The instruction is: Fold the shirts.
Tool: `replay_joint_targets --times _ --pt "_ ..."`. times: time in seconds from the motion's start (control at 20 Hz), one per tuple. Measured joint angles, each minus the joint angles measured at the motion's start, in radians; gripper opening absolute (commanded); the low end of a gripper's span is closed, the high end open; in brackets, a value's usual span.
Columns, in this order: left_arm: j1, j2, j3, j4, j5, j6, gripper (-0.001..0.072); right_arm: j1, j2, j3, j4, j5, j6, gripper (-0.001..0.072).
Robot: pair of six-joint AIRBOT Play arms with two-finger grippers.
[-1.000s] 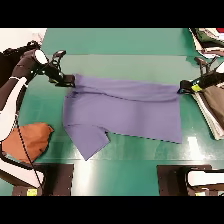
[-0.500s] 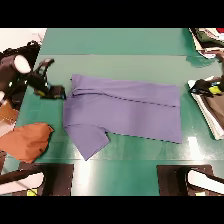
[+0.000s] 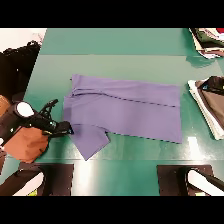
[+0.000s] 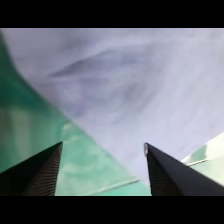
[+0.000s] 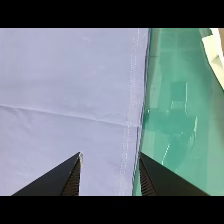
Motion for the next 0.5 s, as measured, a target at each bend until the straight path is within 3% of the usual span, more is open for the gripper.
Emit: replay_joint_targets --times 0.4,0.5 --pt "0.0 0.021 -0.111 -0.12 0.107 -0.014 0.0594 -0.002 0.01 0.0 0.001 0.02 -0.001 0.0407" --pt "0.0 0.018 -0.12 -0.122 0.133 -0.014 0.0057 -0.002 0.01 0.0 0.001 0.026 -0.001 0.0406"
